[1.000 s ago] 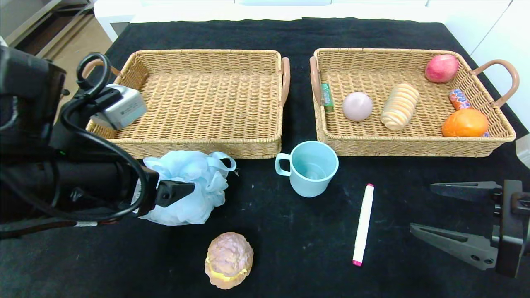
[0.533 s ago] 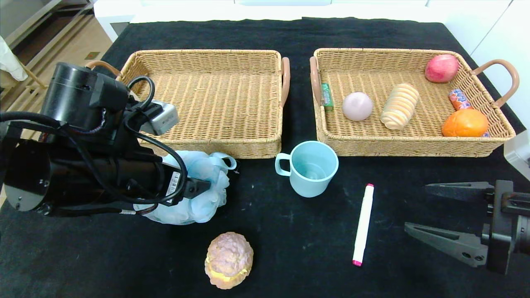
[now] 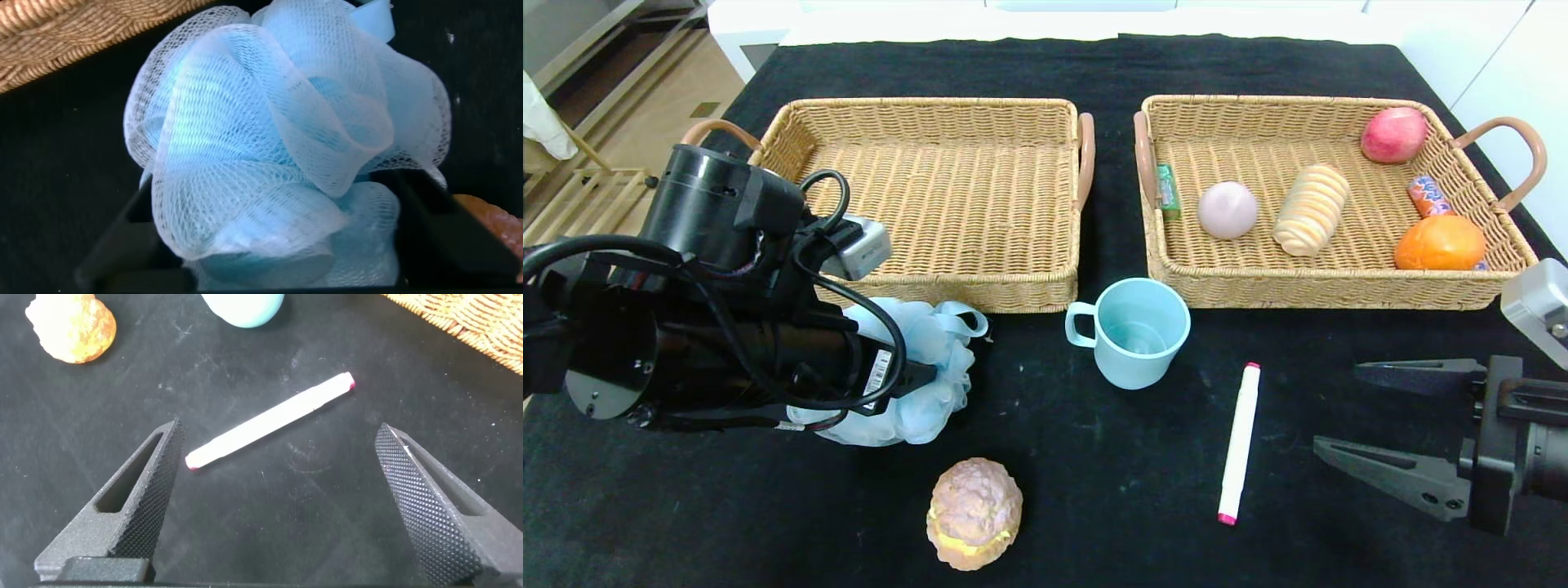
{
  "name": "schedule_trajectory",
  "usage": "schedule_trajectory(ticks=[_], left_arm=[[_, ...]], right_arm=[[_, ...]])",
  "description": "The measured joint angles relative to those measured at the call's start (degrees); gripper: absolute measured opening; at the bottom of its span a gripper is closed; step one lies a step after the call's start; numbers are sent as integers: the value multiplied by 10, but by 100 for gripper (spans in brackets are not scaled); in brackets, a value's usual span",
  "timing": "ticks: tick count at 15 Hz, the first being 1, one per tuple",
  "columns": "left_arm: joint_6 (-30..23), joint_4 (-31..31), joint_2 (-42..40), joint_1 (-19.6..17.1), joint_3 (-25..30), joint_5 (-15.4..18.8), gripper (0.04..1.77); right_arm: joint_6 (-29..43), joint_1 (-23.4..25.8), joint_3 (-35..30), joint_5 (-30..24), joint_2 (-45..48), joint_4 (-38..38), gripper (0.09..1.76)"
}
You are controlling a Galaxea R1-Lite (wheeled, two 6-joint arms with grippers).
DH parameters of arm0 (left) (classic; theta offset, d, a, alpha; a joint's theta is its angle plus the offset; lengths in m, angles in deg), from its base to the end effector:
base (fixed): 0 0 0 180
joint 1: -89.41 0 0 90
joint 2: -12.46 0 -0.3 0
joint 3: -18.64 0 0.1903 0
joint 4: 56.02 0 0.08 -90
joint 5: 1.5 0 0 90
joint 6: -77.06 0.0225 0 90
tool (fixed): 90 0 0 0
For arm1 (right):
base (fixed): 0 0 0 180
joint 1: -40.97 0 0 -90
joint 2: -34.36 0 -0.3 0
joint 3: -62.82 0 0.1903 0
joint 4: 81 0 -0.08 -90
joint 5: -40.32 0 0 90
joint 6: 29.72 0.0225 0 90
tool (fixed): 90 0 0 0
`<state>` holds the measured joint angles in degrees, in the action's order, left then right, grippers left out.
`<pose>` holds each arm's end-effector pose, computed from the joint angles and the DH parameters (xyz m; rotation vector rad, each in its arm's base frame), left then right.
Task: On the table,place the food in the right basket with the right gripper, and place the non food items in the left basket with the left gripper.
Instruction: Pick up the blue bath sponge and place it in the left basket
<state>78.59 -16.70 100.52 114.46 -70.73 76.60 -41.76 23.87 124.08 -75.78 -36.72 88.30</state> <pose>0.2379 -0.1061 0.2414 0.2364 0.6279 -0.2295 0.1730 0.0636 0.2162 -0.1691 0.2857 0.7809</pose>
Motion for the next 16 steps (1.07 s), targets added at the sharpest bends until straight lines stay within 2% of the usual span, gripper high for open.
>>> schedule_trajectory(ticks=[2, 6, 13, 16], left_arm=[[0, 0, 0, 0, 0, 0, 105], [0, -1, 2, 0, 0, -1, 68], [1, 0, 4, 0, -2, -2, 64], [6, 6, -20, 15, -2, 7, 61]], right_arm=[[0, 0, 0, 0, 0, 0, 171], [0, 1, 0, 0, -1, 0, 171], [0, 3, -1, 0, -2, -1, 171], [0, 3, -2, 0, -2, 0, 171]])
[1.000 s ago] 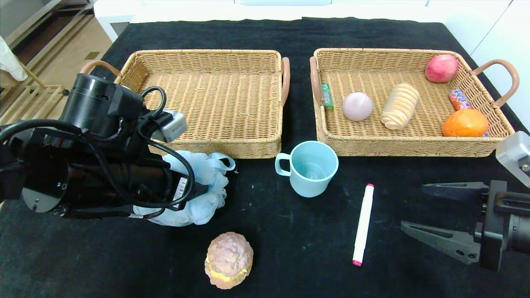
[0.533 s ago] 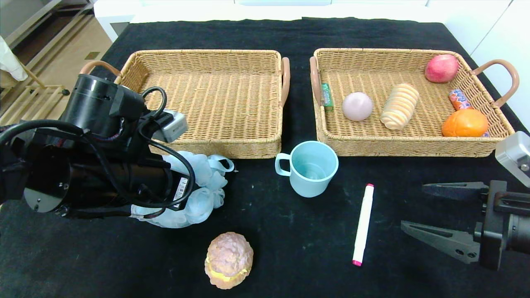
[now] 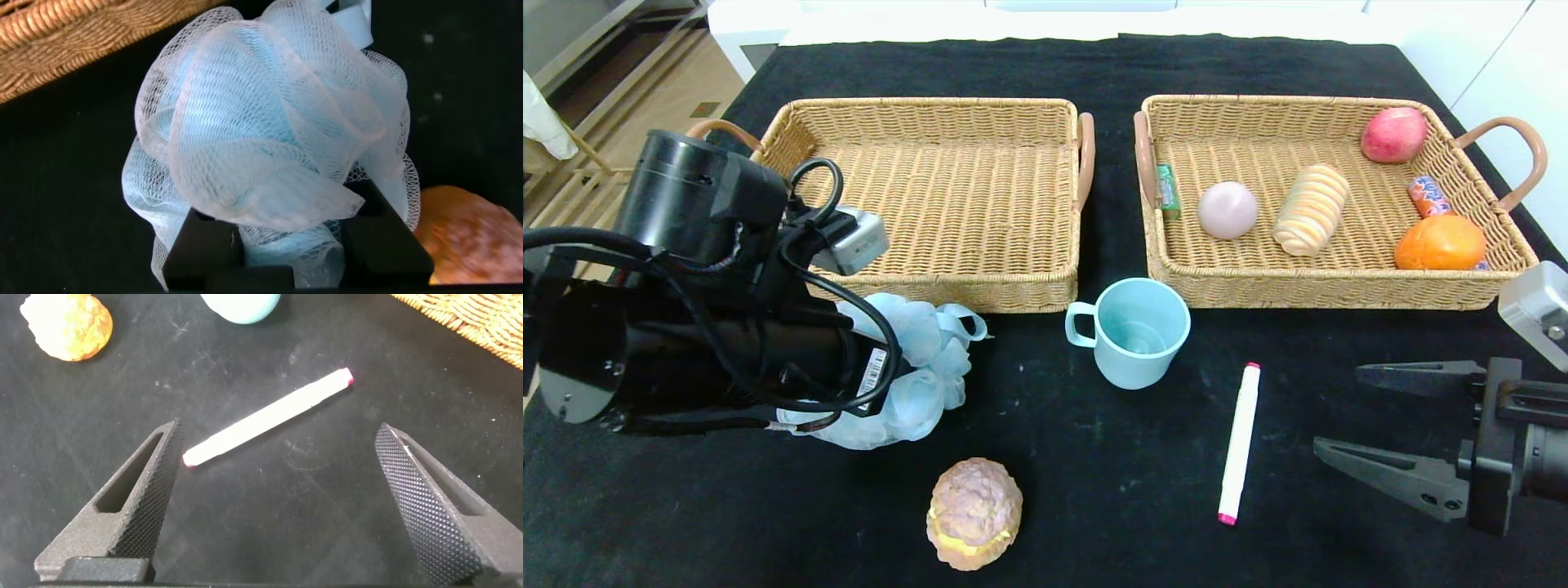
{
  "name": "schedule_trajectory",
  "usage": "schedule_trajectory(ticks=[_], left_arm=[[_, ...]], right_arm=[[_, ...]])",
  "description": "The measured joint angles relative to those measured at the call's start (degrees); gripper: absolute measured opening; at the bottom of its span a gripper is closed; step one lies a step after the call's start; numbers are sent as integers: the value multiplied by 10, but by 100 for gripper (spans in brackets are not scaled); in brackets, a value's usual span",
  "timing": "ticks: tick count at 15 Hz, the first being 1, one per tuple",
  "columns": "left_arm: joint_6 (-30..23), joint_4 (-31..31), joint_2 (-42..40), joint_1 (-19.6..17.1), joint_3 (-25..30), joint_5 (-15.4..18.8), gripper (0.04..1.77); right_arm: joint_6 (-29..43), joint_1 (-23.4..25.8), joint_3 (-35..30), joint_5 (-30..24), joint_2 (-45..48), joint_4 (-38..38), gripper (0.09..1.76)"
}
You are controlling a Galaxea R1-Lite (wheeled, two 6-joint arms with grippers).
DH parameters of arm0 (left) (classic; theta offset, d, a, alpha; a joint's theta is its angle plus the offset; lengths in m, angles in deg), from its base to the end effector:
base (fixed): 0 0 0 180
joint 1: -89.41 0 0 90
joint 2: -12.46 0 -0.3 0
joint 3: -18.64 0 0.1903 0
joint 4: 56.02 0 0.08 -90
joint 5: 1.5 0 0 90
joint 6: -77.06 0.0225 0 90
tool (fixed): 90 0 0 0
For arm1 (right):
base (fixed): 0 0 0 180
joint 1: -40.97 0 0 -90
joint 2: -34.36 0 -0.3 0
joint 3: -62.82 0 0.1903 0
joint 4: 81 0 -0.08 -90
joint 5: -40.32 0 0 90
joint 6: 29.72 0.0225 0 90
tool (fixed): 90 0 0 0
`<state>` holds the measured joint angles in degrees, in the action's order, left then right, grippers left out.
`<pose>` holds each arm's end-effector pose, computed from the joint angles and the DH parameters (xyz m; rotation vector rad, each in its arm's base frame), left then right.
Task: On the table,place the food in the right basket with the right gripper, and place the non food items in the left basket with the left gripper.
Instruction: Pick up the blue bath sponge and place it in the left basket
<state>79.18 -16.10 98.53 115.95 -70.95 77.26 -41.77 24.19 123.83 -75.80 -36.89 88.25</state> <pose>0.2270 -0.1085 0.2504 0.2419 0.5984 -0.2693 0.1737 0.0627 0.2144 -0.1676 0.2943 0.7763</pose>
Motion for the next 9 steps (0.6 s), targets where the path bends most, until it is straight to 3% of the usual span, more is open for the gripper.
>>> schedule_trajectory(ticks=[3, 9], left_arm=[[2, 6, -45, 19, 0, 21, 59], [-1, 2, -104, 25, -15, 18, 56]], right_arm=[[-1, 0, 0, 0, 0, 0, 171], [0, -1, -2, 0, 0, 0, 171]])
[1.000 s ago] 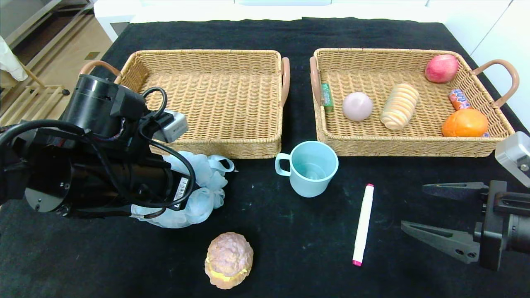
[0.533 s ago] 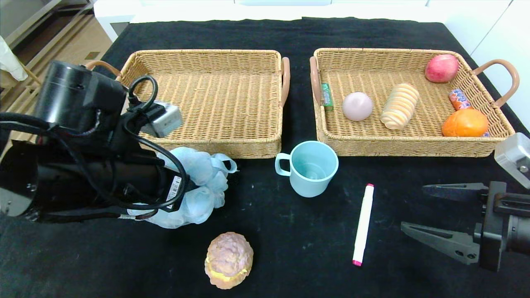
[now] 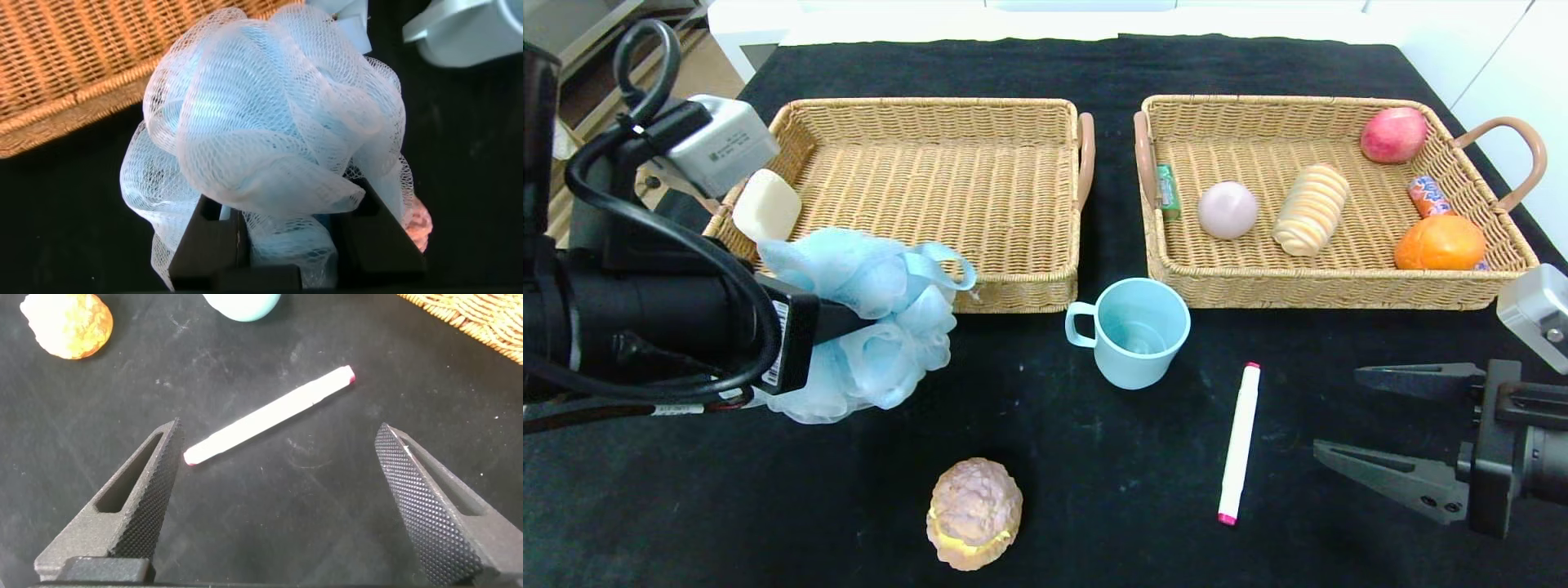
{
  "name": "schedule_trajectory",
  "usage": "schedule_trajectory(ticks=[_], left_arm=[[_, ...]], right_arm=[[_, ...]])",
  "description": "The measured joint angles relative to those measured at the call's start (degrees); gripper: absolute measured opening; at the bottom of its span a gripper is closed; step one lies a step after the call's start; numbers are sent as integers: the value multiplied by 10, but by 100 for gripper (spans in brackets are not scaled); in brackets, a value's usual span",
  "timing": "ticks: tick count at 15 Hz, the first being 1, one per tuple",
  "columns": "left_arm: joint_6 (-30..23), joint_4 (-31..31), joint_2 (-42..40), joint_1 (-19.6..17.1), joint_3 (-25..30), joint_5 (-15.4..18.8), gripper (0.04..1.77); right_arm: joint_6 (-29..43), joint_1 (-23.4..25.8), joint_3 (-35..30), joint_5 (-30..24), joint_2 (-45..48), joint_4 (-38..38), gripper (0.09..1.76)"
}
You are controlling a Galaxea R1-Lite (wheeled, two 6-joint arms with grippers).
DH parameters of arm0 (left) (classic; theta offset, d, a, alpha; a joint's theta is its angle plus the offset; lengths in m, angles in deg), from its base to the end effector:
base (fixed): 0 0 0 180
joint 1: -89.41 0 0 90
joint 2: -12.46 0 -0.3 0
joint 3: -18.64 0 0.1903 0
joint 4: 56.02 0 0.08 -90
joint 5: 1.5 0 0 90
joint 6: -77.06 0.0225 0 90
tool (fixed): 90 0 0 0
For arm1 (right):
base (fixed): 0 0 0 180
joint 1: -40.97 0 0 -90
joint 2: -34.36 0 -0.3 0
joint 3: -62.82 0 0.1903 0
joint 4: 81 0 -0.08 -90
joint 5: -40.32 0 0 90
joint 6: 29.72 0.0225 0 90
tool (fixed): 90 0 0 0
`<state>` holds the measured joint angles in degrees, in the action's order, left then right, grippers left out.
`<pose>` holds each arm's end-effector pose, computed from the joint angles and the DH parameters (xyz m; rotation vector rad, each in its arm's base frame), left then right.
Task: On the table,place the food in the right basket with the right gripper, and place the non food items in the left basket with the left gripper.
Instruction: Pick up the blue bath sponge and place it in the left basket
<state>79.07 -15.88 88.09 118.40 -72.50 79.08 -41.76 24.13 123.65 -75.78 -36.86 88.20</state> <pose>0.1783 -0.0946 0.2989 0.1763 0.4021 -0.3435 0.1733 0.0628 0.2135 -0.1673 0.2979 0.7771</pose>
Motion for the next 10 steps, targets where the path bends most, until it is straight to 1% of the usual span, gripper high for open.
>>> schedule_trajectory(ticks=[2, 5, 7, 10], left_arm=[[-2, -6, -3, -2, -20, -4, 55], [-1, -3, 3, -7, -75, -5, 53], [1, -5, 25, -24, -116, -4, 53], [1, -9, 80, -49, -177, -1, 51]], right_arm=[[0, 0, 0, 0, 1, 0, 171], [0, 0, 0, 0, 2, 0, 171], [0, 0, 0, 0, 3, 0, 171], [0, 0, 1, 0, 5, 1, 171]])
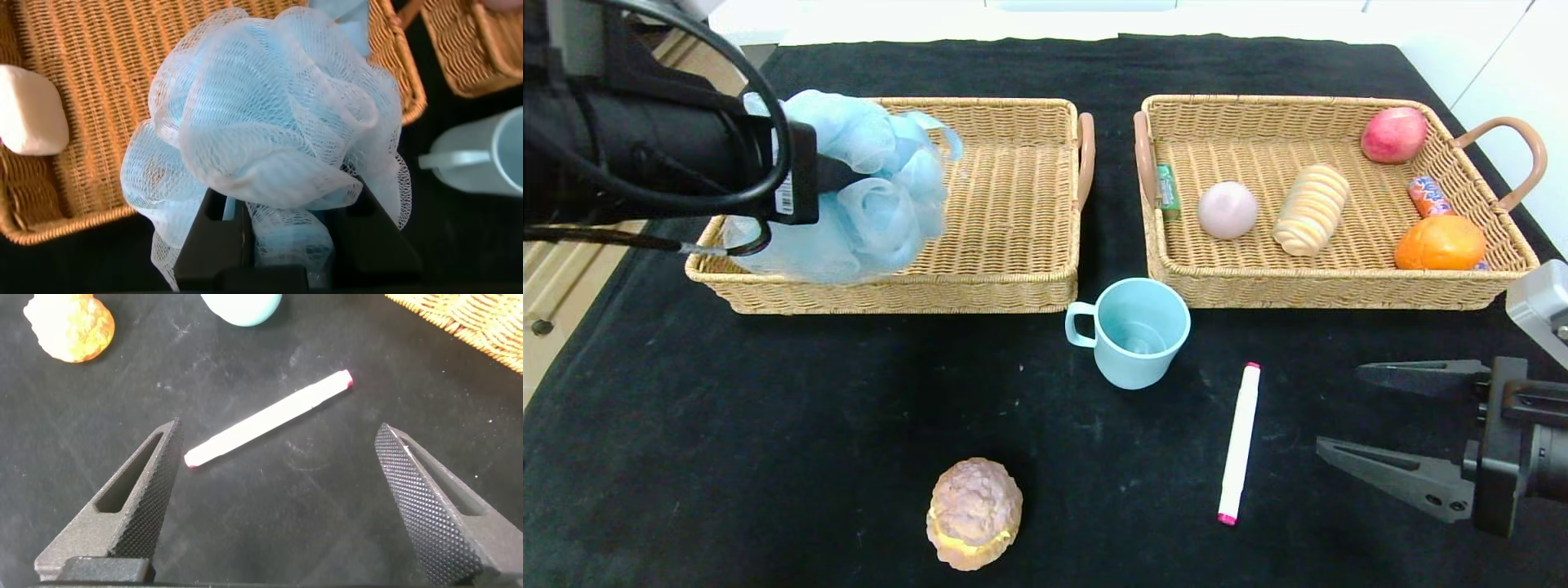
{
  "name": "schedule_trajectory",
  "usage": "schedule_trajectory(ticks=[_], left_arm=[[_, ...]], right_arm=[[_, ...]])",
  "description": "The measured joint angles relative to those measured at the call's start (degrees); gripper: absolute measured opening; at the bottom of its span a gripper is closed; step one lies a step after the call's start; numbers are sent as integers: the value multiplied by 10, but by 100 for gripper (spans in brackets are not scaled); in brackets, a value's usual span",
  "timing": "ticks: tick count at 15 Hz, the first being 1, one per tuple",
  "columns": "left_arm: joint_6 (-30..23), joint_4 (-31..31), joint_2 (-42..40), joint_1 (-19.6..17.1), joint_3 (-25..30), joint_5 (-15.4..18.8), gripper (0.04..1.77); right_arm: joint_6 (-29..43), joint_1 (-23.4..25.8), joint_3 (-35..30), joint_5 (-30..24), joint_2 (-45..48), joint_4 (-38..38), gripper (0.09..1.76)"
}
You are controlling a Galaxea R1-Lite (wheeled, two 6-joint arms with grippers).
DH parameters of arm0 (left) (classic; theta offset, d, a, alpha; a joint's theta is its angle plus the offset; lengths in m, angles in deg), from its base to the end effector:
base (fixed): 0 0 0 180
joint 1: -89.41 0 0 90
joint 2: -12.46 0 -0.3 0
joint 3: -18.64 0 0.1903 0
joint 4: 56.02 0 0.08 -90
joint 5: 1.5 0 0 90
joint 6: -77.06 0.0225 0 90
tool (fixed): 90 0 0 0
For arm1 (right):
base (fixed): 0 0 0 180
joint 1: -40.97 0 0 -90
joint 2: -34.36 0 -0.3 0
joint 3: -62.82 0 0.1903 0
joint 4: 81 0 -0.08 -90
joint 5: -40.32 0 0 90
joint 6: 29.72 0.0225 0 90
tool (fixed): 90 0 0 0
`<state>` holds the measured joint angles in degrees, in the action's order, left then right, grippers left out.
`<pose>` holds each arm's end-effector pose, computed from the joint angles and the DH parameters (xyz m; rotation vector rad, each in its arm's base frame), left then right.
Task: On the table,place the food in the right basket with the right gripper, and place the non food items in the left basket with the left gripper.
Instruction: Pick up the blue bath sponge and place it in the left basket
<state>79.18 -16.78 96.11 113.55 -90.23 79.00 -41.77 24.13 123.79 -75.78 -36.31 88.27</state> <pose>0.2188 -0.0940 0.3545 0.1076 0.2302 -0.2586 0.1715 0.0623 0.2160 -0.1688 0.2843 0.7764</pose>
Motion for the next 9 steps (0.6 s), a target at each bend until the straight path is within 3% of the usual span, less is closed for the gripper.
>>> schedule_trajectory(ticks=[9], left_arm=[[-5, -10, 184, -44, -199, 18, 48]], right_arm=[[1, 6, 2, 1, 9, 3, 171]])
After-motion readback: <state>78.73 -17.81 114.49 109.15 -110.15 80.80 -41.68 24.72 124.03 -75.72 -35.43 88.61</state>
